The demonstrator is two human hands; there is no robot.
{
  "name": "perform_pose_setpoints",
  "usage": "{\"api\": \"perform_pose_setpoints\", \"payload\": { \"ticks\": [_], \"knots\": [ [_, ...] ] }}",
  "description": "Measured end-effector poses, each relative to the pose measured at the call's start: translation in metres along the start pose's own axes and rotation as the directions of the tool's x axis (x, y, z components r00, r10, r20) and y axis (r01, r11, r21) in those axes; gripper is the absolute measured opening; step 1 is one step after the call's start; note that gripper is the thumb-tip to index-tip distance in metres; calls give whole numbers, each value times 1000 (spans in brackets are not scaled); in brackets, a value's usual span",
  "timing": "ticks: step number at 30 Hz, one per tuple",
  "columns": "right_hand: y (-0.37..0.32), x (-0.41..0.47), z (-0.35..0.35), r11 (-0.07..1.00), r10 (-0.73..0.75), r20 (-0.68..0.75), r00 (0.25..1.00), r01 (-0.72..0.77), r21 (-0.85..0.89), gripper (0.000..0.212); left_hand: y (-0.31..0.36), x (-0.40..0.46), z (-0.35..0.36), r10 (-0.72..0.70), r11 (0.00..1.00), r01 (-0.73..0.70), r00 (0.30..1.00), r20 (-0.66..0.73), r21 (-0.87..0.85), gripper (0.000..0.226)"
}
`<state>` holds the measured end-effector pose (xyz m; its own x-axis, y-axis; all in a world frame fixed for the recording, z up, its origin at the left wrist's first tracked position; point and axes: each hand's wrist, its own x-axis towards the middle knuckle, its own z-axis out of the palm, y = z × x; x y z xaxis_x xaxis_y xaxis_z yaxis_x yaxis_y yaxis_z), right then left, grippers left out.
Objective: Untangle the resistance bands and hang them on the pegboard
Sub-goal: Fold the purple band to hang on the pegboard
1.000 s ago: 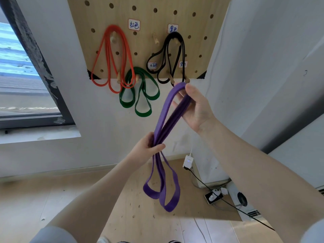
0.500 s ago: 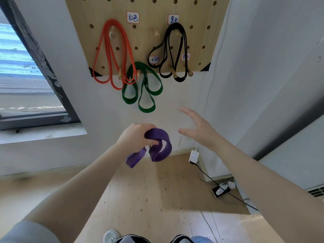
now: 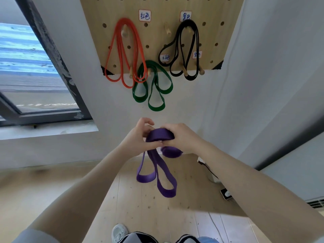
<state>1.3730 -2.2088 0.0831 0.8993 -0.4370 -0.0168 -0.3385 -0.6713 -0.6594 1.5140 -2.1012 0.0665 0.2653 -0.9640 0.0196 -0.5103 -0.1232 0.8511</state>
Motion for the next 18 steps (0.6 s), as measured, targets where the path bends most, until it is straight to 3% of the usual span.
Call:
{"api": "perform_pose_setpoints", "payload": {
  "ticks": [4, 10, 16, 18],
  "knots": [
    [7, -7, -9, 942, 35, 17, 999, -39, 332, 27, -9, -5, 0, -93, 977, 115, 988, 125, -179, 41],
    [21, -21, -20, 756, 93, -94, 991, -9, 654, 25, -4, 7, 1, -90, 990, 111, 972, 215, -89, 32],
    [36, -32, -25, 552, 167, -198, 966, 75, 831, 22, 2, 10, 19, -84, 992, 99, 982, 167, -84, 27],
    [44, -35, -30, 565, 248, -213, 945, 38, 825, 20, 9, 13, 19, -87, 991, 99, 988, 124, -94, 30]
  ]
}}
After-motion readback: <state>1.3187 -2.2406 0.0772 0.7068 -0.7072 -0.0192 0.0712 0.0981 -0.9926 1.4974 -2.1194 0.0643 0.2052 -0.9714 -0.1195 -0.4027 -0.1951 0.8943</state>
